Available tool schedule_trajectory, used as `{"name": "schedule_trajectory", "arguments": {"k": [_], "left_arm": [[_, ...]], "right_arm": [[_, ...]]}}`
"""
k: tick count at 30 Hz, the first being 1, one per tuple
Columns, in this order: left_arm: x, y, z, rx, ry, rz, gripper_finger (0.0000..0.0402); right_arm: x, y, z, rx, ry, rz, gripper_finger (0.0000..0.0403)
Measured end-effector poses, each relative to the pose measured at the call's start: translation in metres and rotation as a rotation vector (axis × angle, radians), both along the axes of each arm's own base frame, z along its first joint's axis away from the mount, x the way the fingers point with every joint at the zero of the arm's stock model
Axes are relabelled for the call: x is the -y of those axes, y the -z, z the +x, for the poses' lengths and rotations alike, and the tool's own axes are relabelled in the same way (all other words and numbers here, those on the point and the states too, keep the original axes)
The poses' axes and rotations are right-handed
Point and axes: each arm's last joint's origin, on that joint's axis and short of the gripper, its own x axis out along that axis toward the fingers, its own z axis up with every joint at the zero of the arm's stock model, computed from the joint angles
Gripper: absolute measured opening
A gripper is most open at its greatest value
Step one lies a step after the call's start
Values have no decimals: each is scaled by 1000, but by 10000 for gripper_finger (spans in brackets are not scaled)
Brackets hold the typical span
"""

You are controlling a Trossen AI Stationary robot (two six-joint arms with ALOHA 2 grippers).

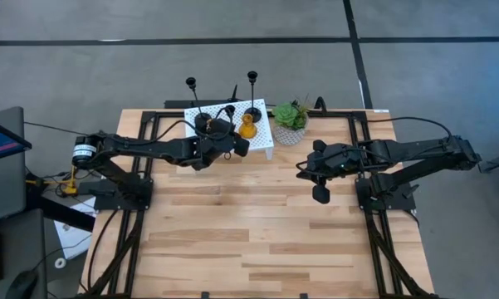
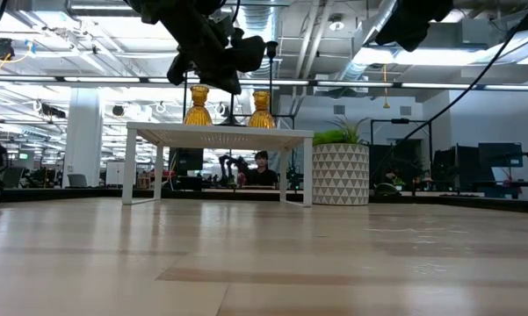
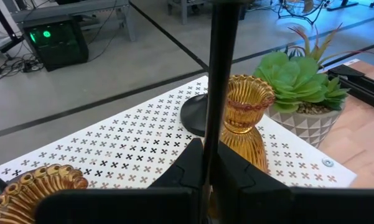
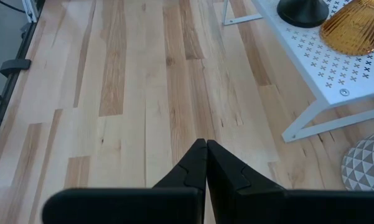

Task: Pick & Place candle stick holders
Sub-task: Put the black candle holder on the shelf

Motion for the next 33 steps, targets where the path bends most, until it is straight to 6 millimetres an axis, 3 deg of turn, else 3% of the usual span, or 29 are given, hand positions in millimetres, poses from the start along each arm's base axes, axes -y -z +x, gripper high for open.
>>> {"name": "schedule_trajectory", "arguments": {"k": [5,15,33], "left_arm": [[-1,0,0,0,7,-4,17],[-1,1,0,-3,20,-10,76],[-1,0,1,8,26,-14,83]], "right_arm": [[0,0,0,0,0,0,0],[0,0,0,0,0,0,0],[0,0,0,-1,0,0,0]]}}
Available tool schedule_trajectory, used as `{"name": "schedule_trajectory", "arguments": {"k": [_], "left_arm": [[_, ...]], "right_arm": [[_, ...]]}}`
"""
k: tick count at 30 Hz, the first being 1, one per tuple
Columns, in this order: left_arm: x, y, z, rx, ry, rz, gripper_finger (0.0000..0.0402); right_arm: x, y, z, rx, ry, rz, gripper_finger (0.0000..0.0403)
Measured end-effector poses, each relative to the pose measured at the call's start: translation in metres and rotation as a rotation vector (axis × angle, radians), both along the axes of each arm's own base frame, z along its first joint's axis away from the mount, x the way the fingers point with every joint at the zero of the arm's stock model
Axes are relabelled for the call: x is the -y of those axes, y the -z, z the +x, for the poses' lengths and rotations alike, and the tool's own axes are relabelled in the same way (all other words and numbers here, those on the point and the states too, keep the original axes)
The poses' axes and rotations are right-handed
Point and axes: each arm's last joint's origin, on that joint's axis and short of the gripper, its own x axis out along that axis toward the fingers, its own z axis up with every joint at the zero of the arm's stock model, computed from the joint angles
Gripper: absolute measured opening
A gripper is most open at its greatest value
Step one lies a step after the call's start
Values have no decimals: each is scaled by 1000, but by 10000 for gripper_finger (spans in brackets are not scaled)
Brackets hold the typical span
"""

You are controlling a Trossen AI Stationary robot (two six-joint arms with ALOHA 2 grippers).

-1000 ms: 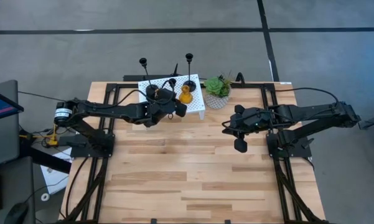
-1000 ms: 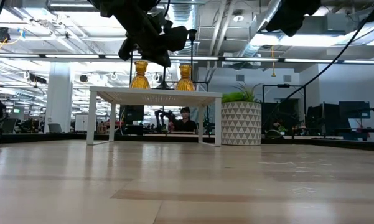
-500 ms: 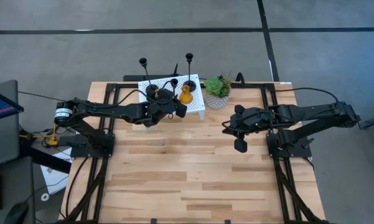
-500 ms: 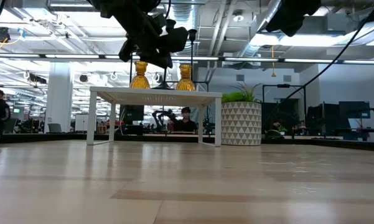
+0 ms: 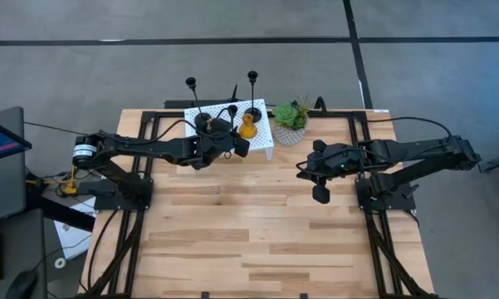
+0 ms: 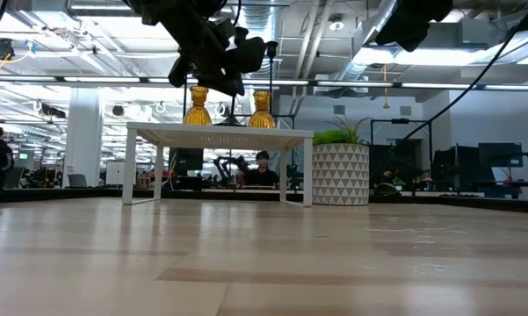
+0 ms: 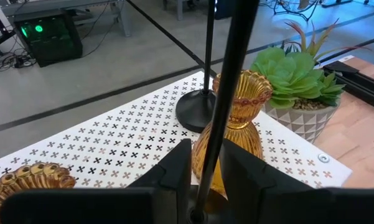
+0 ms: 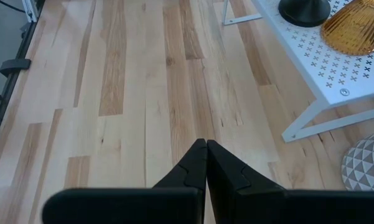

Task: Pick & Place candle stick holders
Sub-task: Put the black candle holder on the shelf

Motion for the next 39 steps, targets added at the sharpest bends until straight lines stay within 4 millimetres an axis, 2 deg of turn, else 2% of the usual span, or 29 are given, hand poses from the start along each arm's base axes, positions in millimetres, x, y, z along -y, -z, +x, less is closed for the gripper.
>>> {"name": "schedule_trajectory", "arguments": {"k": [23,39], "left_arm": [[-2,10,-4,-72,-21,-3,83],[-2,10,-3,-64,-17,-1,82]], "right_arm": [[0,0,0,-1,-1,1,0],[0,0,0,-1,-1,1,0]]}}
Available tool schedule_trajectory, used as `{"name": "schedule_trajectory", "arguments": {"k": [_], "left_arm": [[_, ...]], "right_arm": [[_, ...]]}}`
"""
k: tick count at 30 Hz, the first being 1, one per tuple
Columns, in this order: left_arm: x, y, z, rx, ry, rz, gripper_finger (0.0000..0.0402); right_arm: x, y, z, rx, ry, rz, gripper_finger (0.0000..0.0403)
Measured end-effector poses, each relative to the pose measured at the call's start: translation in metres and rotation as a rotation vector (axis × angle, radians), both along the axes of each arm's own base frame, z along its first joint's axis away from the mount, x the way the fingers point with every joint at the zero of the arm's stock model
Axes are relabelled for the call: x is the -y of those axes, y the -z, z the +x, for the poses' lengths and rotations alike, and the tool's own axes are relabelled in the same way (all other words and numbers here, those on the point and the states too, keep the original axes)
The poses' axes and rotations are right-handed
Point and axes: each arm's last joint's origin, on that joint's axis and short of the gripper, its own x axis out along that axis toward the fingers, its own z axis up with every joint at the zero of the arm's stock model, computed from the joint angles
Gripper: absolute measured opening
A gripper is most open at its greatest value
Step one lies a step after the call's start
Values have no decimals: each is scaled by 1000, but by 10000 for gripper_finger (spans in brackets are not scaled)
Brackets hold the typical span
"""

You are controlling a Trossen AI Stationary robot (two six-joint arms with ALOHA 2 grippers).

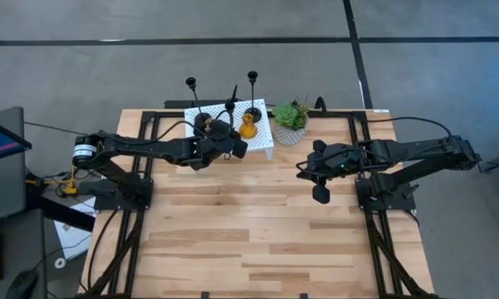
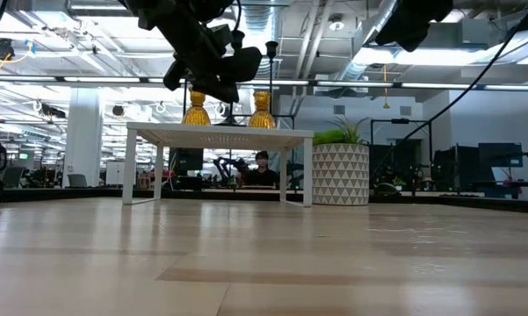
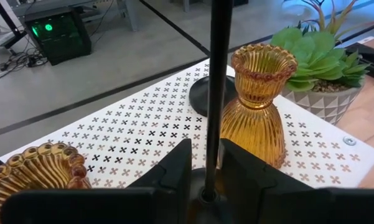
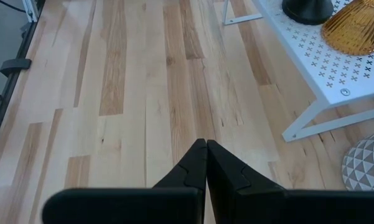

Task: Pick & Place candle stick holders
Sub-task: Put the black candle holder on the shelf

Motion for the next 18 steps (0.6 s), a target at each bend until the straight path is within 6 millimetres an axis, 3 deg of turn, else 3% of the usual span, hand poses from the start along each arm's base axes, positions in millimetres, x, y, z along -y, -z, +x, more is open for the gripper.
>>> {"name": "schedule_trajectory", "arguments": {"k": [10,18], "left_arm": [[0,0,0,1,1,0,88],[0,0,0,9,1,-5,171]], "right_arm": [[0,0,0,0,0,0,0],[0,0,0,0,0,0,0]]}}
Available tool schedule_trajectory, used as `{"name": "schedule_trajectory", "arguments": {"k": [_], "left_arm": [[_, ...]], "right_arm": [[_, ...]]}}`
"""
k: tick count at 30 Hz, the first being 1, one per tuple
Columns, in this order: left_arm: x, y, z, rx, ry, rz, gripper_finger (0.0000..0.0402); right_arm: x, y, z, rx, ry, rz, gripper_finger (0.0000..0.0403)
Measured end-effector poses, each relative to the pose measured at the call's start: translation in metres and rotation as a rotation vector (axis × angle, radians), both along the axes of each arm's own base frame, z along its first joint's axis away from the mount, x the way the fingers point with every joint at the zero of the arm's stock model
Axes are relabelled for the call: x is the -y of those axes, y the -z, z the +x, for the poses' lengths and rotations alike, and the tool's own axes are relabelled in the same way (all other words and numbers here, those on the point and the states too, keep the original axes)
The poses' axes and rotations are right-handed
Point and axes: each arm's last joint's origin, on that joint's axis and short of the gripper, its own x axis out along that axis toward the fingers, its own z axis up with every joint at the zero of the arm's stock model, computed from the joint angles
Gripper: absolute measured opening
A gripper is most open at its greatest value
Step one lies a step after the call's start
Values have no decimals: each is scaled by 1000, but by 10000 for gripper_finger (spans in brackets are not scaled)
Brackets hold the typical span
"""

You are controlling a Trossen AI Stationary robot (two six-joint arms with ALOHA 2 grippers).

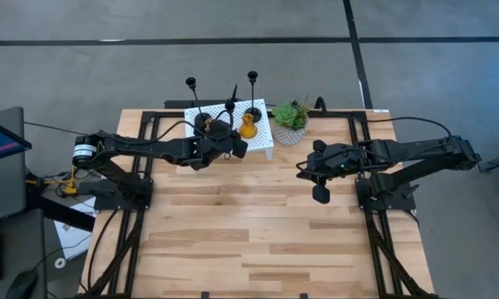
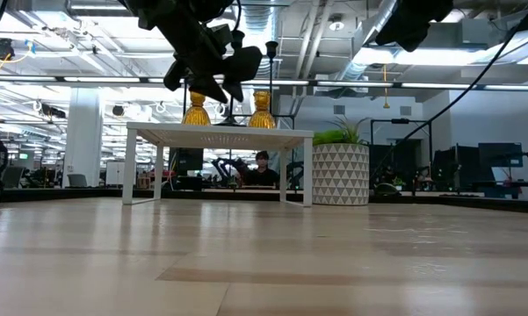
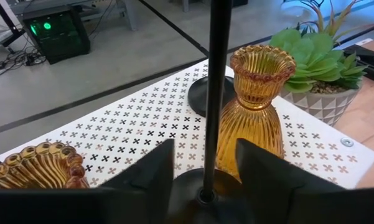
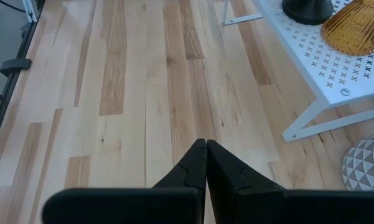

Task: Pick & Place candle stick holders
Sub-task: Put the black candle holder on the shelf

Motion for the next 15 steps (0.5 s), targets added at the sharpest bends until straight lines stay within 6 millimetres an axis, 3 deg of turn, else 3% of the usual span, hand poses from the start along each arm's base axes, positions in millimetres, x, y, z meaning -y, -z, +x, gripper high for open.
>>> {"name": "schedule_trajectory", "arguments": {"k": [6,15], "left_arm": [[1,0,0,2,3,0,218],[3,0,2,8,47,-17,224]], "right_arm": [[0,0,0,0,0,0,0],[0,1,-1,-9,0,-1,0]]}}
